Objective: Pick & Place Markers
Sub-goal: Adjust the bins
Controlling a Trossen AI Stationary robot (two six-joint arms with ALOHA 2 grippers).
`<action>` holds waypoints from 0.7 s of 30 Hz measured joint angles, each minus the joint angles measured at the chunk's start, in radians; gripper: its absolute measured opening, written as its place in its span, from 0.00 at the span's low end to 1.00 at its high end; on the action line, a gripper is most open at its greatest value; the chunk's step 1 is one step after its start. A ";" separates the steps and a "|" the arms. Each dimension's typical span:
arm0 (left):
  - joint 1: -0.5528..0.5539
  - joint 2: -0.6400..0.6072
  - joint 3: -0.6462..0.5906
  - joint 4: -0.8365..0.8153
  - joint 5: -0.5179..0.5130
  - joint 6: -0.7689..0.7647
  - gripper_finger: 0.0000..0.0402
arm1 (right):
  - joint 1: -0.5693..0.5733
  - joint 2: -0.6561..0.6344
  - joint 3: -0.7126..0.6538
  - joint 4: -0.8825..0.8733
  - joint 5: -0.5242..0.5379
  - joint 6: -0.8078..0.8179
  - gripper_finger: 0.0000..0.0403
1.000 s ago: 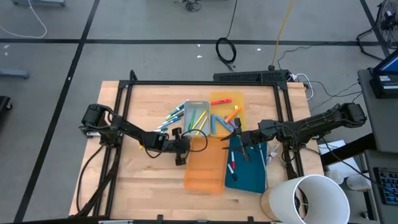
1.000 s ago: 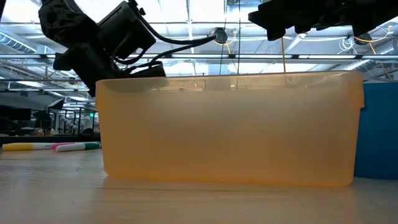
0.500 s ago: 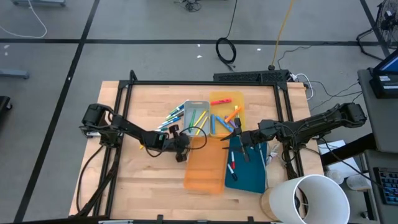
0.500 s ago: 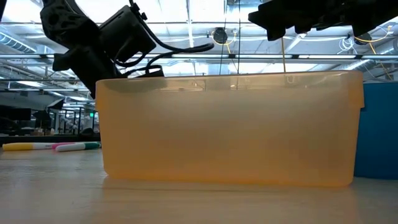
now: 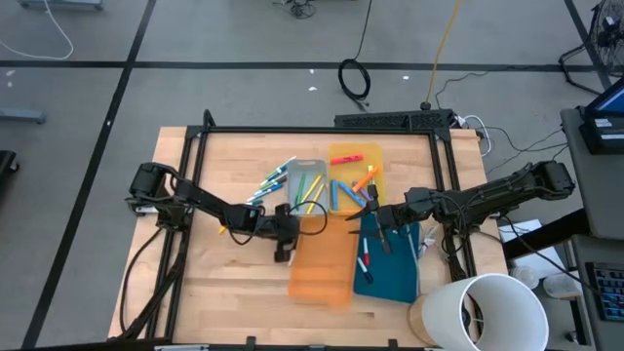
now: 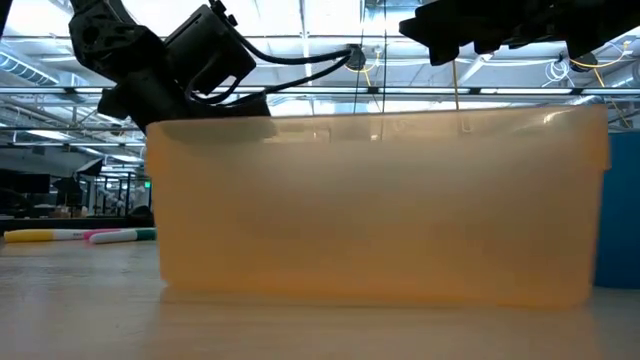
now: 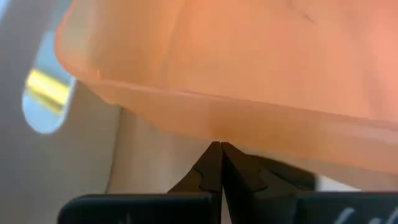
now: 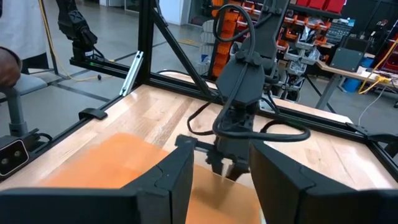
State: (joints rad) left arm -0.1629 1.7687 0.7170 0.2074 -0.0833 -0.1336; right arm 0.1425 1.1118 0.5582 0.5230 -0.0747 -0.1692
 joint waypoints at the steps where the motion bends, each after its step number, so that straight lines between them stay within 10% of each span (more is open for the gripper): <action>1: -0.002 0.000 0.000 -0.004 0.031 0.001 0.02 | 0.000 0.000 0.000 0.000 0.000 0.000 0.35; 21: -0.034 -0.006 0.007 -0.166 0.207 -0.098 0.01 | 0.000 0.000 0.000 0.000 0.000 0.000 0.35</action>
State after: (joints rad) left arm -0.1970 1.7630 0.7238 0.0411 0.1235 -0.2316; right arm 0.1425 1.1116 0.5581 0.5228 -0.0747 -0.1692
